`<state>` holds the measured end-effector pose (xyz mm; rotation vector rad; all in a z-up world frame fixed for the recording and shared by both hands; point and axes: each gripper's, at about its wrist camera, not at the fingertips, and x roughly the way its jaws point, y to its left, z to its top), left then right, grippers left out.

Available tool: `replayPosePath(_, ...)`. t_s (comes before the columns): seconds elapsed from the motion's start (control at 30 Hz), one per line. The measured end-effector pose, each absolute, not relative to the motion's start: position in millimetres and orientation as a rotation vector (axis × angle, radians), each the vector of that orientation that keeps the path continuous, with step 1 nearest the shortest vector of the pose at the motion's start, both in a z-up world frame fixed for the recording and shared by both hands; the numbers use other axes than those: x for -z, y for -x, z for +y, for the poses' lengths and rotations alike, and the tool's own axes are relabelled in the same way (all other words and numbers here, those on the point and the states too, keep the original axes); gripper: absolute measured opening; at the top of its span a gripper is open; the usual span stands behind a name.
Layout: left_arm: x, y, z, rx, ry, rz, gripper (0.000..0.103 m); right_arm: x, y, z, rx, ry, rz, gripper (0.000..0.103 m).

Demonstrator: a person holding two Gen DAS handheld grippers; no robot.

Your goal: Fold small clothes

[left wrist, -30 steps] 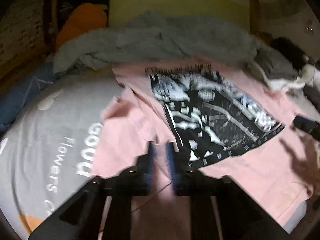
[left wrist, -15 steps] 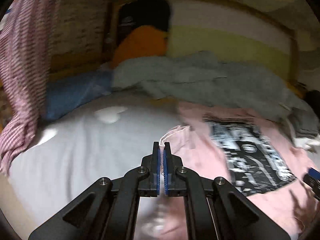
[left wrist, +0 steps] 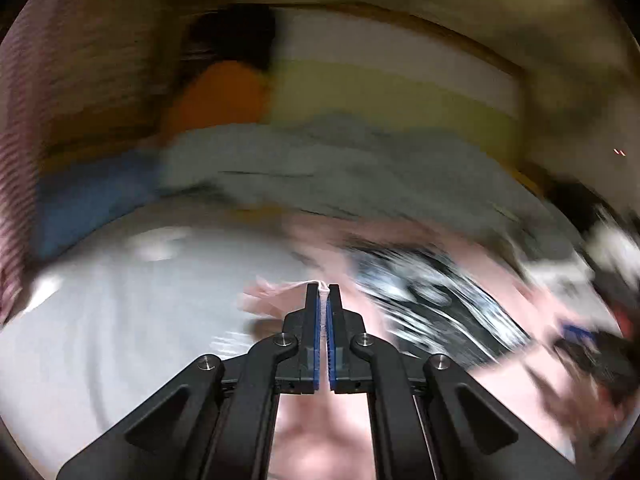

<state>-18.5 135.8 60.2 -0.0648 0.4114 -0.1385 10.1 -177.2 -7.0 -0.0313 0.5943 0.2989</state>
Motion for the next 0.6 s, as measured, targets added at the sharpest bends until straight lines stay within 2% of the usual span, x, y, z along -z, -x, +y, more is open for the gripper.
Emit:
replayPosePath(0.13,-32,38,71,0.341,-0.086,0.539,0.005,10,-14,-180,-0.293,0.03,0.621,0.062)
replayPosePath(0.27,-6,46,56,0.316,-0.158,0.619,0.009,10,-16,-183,-0.295,0.024,0.632,0.062)
replayPosePath(0.33,-9,48,65,0.307,-0.131,0.621,0.025,10,-17,-182,-0.302,0.023,0.632,0.062)
replayPosePath(0.37,-12,50,71,0.283,-0.119,0.605,0.048,10,-16,-182,-0.304,0.025,0.632,0.062)
replayPosePath(0.4,-16,53,77,0.242,-0.107,0.582,0.066,11,-16,-180,-0.307,0.029,0.629,0.062)
replayPosePath(0.43,-19,55,88,0.2,-0.087,0.565,0.069,11,-15,-179,-0.314,0.032,0.626,0.062)
replayPosePath(0.6,-14,43,143,0.02,0.089,0.637,0.068,9,-13,-168,-0.378,0.008,0.643,0.062)
